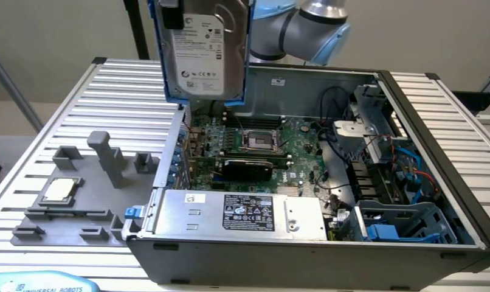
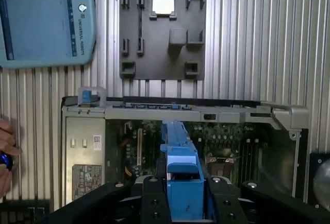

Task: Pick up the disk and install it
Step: 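Pick up the disk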

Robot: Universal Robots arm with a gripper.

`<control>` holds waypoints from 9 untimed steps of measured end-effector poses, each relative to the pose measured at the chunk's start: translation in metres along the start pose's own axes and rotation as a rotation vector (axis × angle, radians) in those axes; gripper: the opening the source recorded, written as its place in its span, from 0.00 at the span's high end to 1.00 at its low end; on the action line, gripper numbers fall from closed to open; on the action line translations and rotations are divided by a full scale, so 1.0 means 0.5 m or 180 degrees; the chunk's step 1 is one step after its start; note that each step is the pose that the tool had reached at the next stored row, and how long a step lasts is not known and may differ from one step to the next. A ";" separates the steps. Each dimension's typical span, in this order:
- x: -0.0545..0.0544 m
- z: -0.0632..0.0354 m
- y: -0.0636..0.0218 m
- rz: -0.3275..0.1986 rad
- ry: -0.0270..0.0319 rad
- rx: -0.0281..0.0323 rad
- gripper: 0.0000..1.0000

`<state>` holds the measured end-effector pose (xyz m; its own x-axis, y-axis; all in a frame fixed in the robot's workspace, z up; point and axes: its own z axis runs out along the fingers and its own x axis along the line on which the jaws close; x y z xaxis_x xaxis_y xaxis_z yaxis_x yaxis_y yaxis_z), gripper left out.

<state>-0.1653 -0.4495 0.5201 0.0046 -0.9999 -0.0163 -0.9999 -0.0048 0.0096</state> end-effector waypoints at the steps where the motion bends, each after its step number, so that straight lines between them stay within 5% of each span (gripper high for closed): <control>1: 0.003 -0.001 -0.009 0.0000 -0.0003 0.0000 0.67; 9: 0.031 -0.003 -0.082 0.0000 -0.0014 0.0000 0.67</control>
<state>-0.1243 -0.4647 0.5209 0.0046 -0.9998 -0.0208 -0.9999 -0.0048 0.0097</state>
